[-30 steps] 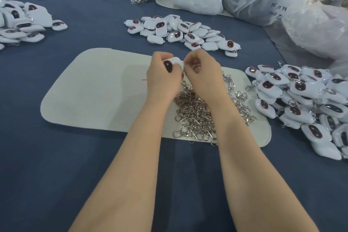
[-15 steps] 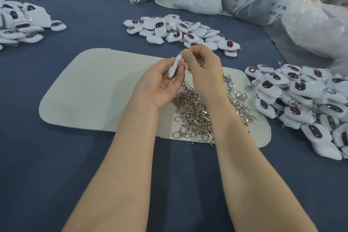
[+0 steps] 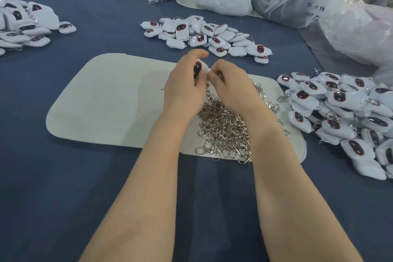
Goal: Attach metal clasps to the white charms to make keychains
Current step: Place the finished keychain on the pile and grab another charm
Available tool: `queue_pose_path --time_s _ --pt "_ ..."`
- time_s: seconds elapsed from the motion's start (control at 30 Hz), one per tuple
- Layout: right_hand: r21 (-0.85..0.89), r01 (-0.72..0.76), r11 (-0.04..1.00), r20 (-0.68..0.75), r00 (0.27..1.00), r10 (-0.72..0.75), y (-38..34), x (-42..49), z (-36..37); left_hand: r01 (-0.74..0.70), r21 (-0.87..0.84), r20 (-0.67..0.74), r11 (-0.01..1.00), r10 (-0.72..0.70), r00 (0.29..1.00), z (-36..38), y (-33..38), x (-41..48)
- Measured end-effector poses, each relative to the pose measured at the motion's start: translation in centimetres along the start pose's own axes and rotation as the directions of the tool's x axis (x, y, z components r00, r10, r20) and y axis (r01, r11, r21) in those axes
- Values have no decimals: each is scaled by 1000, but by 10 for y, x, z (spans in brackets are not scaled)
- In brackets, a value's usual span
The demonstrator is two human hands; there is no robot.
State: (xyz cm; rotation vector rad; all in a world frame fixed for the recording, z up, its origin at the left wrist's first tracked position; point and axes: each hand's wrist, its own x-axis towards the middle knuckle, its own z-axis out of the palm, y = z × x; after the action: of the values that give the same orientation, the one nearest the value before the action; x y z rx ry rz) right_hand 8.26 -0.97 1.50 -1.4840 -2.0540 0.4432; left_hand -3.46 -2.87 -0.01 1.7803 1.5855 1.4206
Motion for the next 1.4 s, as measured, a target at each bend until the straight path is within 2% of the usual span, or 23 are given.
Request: queue_pose_path --time_s 0.07,0.1,0.13,0.2,0.23,0.3,0.4,0.47,0.53,0.6,0.67,0.87,0.93,1.03,1.1,1.13,1.2,1.27,1.3,1.33,1.37,1.4 --pt "73 0 997 -55 998 4 -1 -1 0 53 -109 -43 993 -58 997 1 1 2" --pt "145 2 989 -108 994 14 -3 -2 2 132 -245 -72 960 -154 985 2 2 4" --pt "219 8 976 -155 988 27 -5 -2 3 226 -417 -66 880 -278 958 2 2 7" --pt "355 22 935 -188 981 49 -9 -1 6 389 -715 82 581 -483 872 -1 3 11" --pt "413 25 911 -183 982 56 -10 -1 7 434 -800 185 415 -518 835 -2 3 12" --pt "479 28 877 -174 983 64 -9 0 6 489 -854 341 179 -518 784 -4 3 12" --pt "531 43 847 -186 980 67 -9 -1 6 533 -844 493 -66 -489 720 -7 5 10" --pt "582 55 811 -184 981 65 -11 -2 7 540 -825 549 -170 -473 689 -8 5 10" --pt "599 56 799 -181 981 67 -13 -2 8 546 -810 575 -213 -467 672 -10 6 10" --pt "584 48 810 -178 982 70 -14 -2 9 554 -802 586 -221 -468 661 -10 8 10" --pt "561 31 827 -168 983 77 -14 -2 9 564 -804 576 -187 -479 662 -10 8 10" --pt "535 -36 844 -72 994 88 -11 -1 6 551 -823 396 141 -553 733 -3 7 11" --pt "537 -37 843 -58 995 80 -10 -1 3 512 -801 287 309 -553 782 -1 6 12" --pt "462 -64 885 -43 995 94 -8 0 1 391 -613 32 686 -473 880 1 3 11" --pt "426 -93 900 -24 993 114 -6 1 0 205 -410 -97 889 -266 959 1 4 7" --pt "415 -111 903 -3 992 123 -5 1 -1 111 -306 -112 945 -152 982 1 5 4" --pt "413 -146 899 42 989 141 -3 2 -3 -27 -152 -101 988 11 995 3 6 0" --pt "442 -154 884 32 987 156 -3 1 -3 -33 -137 -135 990 14 991 5 7 -1" --pt "476 -145 867 10 987 159 -4 1 -2 24 -207 -165 978 -60 985 5 6 2" --pt "521 -132 843 -7 987 158 -6 0 0 127 -333 -172 934 -193 966 5 6 4" --pt "567 -118 815 -15 988 154 -9 0 2 255 -505 -123 824 -362 924 3 7 7" --pt "605 -106 789 -18 989 146 -12 0 3 372 -685 -5 627 -515 857 0 8 9"
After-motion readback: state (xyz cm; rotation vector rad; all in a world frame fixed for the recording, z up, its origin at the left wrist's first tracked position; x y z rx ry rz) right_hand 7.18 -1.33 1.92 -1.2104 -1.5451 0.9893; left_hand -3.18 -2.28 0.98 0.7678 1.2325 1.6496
